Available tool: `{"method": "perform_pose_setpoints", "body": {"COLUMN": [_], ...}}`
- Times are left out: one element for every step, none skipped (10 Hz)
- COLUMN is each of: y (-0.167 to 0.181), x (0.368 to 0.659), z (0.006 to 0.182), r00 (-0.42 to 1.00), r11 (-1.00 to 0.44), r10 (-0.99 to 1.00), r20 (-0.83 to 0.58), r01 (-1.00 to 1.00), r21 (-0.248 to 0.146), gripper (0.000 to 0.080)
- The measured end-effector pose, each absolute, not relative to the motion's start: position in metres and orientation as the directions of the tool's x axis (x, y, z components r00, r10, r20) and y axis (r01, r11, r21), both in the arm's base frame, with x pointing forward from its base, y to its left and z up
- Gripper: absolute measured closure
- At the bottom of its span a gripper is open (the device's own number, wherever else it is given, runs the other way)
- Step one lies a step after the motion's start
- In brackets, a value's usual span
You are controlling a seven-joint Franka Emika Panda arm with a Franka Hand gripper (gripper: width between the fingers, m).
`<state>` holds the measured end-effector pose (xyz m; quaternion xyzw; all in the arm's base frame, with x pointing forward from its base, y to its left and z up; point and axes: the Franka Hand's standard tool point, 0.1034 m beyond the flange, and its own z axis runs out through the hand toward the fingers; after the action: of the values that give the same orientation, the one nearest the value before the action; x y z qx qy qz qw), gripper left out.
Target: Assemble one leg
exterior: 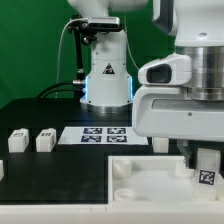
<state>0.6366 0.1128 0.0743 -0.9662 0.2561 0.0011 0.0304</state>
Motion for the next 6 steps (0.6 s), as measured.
{"method": "perform_pose_setpoints", "body": {"y": [0.1102, 0.109, 0.1077, 0.1058, 0.1048, 0.1053], "x": [0.6369, 0.636, 0.6334, 0.6316, 0.63, 0.6289], "z": [0.0741, 0.0741, 0.0737, 0.0735, 0.073, 0.073], "r00": [0.784, 0.689, 0.511, 0.334, 0.207, 0.065], "r11": [-0.782, -0.687, -0.51, -0.331, -0.205, -0.065], "r10": [-0.621, -0.725, -0.858, -0.94, -0.975, -0.993], "r20": [-0.023, -0.029, -0.043, -0.065, -0.086, -0.097], "r01": [-0.621, -0.725, -0.859, -0.943, -0.978, -0.998], "r21": [-0.054, -0.049, -0.046, -0.041, -0.028, -0.011], "gripper": [0.0504, 0.0504, 0.0504, 0.0504, 0.0504, 0.0504]}}
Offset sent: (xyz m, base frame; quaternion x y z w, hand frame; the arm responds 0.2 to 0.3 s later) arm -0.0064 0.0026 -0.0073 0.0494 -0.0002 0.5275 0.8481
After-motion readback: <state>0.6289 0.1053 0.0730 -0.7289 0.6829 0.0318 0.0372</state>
